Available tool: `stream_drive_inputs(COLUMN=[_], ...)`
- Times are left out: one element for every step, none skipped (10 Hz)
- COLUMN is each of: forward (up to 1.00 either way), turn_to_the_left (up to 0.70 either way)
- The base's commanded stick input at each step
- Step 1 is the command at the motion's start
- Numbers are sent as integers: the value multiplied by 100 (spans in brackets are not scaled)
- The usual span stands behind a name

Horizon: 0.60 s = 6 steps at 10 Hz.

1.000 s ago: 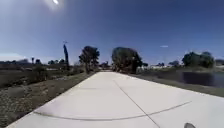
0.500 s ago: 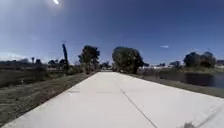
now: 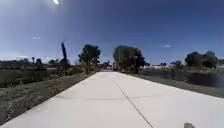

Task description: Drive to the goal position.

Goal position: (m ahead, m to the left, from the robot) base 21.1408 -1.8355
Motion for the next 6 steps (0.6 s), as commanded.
stream_drive_inputs(forward=[100, 100, 100, 100, 100, 100], turn_to_the_left=[0, 0, 0, 0, 0, 0])
